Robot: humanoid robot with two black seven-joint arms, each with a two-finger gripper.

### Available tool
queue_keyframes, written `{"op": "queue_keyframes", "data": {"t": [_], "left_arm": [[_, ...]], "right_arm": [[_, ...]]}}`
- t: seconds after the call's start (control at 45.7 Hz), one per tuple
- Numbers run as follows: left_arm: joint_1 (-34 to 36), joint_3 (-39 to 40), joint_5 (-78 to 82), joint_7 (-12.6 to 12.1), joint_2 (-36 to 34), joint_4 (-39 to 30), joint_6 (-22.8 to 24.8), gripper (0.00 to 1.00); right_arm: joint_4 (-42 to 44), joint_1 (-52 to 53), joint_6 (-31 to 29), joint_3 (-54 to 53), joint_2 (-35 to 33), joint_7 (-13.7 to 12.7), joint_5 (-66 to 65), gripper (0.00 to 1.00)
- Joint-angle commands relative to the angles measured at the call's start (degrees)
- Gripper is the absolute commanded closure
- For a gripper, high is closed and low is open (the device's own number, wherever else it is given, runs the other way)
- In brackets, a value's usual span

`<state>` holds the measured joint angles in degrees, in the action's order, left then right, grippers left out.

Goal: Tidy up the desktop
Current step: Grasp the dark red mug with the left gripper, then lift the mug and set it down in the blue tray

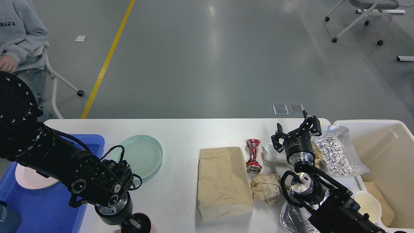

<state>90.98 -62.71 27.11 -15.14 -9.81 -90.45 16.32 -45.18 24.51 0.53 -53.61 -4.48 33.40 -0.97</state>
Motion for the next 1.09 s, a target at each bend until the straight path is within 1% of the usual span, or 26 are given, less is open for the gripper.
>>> {"op": "queue_keyframes", "data": {"t": [0.0,0.131,0.175,0.262,0.306,0.372,0.459,0.547,0.656,0.722,0.787,0.831,0.853,0.919,0.962,1.028,1.072], "left_arm": [[-0.1,0.1,-0.1,-0.1,0.1,0.1,0.2,1.0],[-0.2,0.2,-0.4,-0.2,-0.1,0.1,0.1,1.0],[0.1,0.3,-0.7,0.1,-0.6,0.1,0.1,1.0],[2.3,0.1,-1.4,0.6,-2.3,-0.3,1.0,1.0],[4.5,0.0,-2.2,0.7,-3.6,-0.6,2.2,1.0],[8.6,-0.1,-4.7,0.9,-5.3,-1.3,6.1,1.0],[14.9,-1.4,-9.3,1.0,-7.5,-1.6,13.4,1.0],[20.8,-3.3,-13.2,1.0,-8.3,-1.6,20.0,1.0],[27.8,-5.2,-15.0,1.5,-9.3,-3.0,26.9,1.0],[32.1,-6.1,-15.4,3.4,-9.6,-3.9,30.4,1.0],[36.0,-7.5,-16.1,5.9,-9.6,-4.4,34.1,1.0],[39.3,-9.0,-16.7,7.8,-9.7,-4.4,36.6,1.0],[41.8,-10.5,-17.3,9.5,-9.8,-4.6,38.2,1.0],[47.3,-13.5,-17.9,12.4,-10.1,-5.0,38.7,1.0],[50.2,-15.0,-17.9,13.8,-10.5,-5.3,38.7,1.0],[53.2,-16.6,-17.9,14.7,-11.3,-5.6,38.7,1.0],[54.9,-17.3,-17.9,14.8,-11.7,-5.9,38.7,1.0]], "right_arm": [[0.0,-0.1,0.0,0.0,0.0,0.0,0.0,0.0],[0.0,0.0,0.0,0.0,0.0,0.0,0.0,0.0],[0.0,-0.1,0.0,0.0,0.0,0.0,0.0,0.0],[0.1,0.0,0.0,0.0,0.0,0.0,0.0,0.0],[0.0,-0.1,0.0,0.0,0.1,0.0,-0.1,0.0],[0.1,-0.1,0.0,0.0,0.0,0.0,0.0,0.0],[0.1,0.0,0.0,0.0,0.0,0.0,0.0,0.0],[0.1,0.0,0.0,0.0,0.0,0.0,0.0,0.0],[0.1,-0.1,0.0,0.0,0.0,0.0,0.0,0.0],[0.1,-0.1,0.0,0.0,0.0,0.0,0.0,0.0],[0.1,0.0,0.0,0.0,0.0,0.0,-0.1,0.0],[0.1,-0.1,0.0,0.0,0.0,0.0,-0.1,0.0],[0.1,0.0,0.0,0.0,0.0,0.0,-0.1,0.0],[0.1,0.0,0.0,0.0,0.0,0.0,-0.1,0.0],[0.1,0.0,0.0,0.0,0.0,0.0,0.0,0.0],[0.1,0.0,0.0,0.0,0.0,0.0,-0.1,0.0],[0.1,0.0,0.0,0.0,0.0,0.0,0.0,0.0]]}}
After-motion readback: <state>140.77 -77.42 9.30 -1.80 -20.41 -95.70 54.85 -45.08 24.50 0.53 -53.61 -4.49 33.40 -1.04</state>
